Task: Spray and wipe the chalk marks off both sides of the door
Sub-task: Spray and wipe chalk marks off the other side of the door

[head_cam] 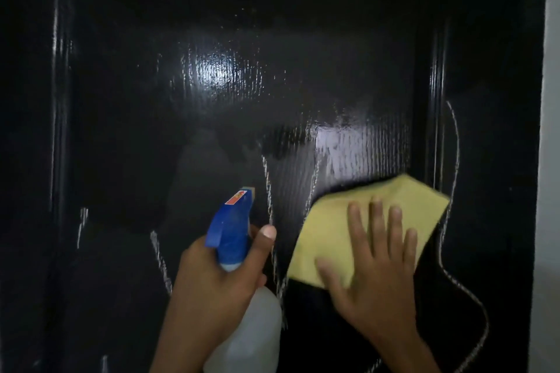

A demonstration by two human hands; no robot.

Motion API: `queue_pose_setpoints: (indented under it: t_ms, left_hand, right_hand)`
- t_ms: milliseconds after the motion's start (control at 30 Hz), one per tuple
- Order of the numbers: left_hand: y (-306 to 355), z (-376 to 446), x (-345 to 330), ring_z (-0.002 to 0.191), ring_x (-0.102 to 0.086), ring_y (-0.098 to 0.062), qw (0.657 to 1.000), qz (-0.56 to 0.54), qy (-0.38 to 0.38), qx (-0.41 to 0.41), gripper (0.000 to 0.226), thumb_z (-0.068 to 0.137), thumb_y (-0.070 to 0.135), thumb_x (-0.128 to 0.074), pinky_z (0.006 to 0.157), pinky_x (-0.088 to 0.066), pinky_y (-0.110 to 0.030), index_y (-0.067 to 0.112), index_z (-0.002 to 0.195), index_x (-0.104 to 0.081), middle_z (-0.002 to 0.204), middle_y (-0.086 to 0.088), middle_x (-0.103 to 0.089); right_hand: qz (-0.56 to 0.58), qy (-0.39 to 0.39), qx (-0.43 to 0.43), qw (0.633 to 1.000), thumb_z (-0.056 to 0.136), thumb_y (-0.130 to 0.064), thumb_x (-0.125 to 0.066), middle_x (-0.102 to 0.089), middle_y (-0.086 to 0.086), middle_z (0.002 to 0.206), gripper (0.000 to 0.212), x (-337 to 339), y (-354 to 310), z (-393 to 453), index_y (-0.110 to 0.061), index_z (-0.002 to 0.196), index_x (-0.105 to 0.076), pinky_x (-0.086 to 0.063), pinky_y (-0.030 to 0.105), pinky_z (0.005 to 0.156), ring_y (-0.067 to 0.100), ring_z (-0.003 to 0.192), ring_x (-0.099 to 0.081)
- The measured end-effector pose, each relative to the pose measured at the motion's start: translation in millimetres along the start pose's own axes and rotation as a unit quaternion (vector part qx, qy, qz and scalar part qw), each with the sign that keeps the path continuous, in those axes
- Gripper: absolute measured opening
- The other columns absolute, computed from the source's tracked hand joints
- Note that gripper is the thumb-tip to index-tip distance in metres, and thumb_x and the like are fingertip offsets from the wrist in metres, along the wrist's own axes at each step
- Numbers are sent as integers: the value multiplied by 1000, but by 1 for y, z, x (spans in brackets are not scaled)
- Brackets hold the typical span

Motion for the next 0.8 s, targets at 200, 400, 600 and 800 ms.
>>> queue_pose_setpoints:
  t_ms: [200,400,600,800]
  left_hand:
    - [-1,-9,11,52,-67,-10,1000,-13,1,-5,4,70,46,-66,54,-47,-8,49,70,-64,58,-8,-64]
    - [-12,-5,14,51,-67,-10,1000,-4,19,-3,18,65,47,-66,55,-47,-7,39,81,-64,57,-11,-66]
    - [-18,-7,9,55,-67,-10,999,27,15,-18,9,76,48,-65,60,-50,-14,43,83,-62,58,-5,-66]
    - [-4,-10,11,57,-67,-6,999,27,25,-3,20,82,44,-67,57,-45,-8,25,78,-63,58,-6,-68]
  right_hand:
    - [-19,14,-8,1000,90,-75,-40,-18,15,166,81,6,-21,46,-26,154,-38,-3,69,118,32,155,8]
    - [-53,50,-13,997,94,-78,-27,8,1,169,82,14,-38,108,-35,161,-3,-2,63,121,29,155,13]
    - [-40,50,2,998,96,-70,-34,0,2,170,83,2,-41,64,-25,162,-11,-6,61,122,29,156,6]
    - [-44,60,27,997,99,-55,-38,-20,5,167,68,-14,-35,10,-21,157,-32,-15,63,120,34,154,-13]
Point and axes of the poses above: each hand's wrist, its own z-axis towards the middle knuckle, its own x-axis out of the back of the hand, y = z × x, the point moved 4 cm from there along z, towards the middle knuckle
